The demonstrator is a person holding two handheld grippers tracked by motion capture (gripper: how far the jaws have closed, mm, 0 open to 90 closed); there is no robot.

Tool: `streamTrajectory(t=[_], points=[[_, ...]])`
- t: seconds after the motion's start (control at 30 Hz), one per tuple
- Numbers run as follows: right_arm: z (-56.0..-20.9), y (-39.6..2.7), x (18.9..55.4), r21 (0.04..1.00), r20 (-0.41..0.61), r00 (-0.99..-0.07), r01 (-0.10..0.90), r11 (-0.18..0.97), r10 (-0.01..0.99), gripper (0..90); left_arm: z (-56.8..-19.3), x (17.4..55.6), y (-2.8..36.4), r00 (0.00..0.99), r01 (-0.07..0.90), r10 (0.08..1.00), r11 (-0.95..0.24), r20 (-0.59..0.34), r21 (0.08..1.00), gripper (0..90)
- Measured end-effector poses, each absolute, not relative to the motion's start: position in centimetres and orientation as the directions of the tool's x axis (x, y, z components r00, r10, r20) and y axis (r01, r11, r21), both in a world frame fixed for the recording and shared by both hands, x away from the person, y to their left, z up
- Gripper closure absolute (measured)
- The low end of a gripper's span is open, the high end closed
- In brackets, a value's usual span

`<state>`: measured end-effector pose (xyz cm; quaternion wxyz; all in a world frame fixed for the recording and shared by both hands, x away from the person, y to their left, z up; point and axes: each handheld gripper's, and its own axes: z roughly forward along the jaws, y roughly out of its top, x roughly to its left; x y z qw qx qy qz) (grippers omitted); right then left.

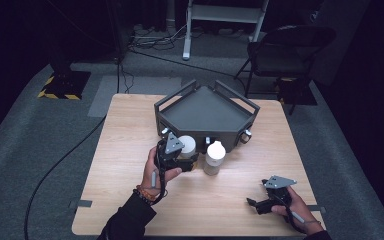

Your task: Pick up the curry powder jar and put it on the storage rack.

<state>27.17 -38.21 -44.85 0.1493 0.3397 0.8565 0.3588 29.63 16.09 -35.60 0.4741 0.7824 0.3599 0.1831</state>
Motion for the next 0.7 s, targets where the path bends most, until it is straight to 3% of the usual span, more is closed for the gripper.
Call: streamTrajectory(t=[0.7], points=[[-44.8, -38.2, 27.2, 0.716, -0.012, -0.725, 0.475, 0.512, 0.689, 0.0, -30.9, 31.8, 14.7, 0.662, 0.375, 0.749, -0.300, -0.027, 0.877, 33.7]])
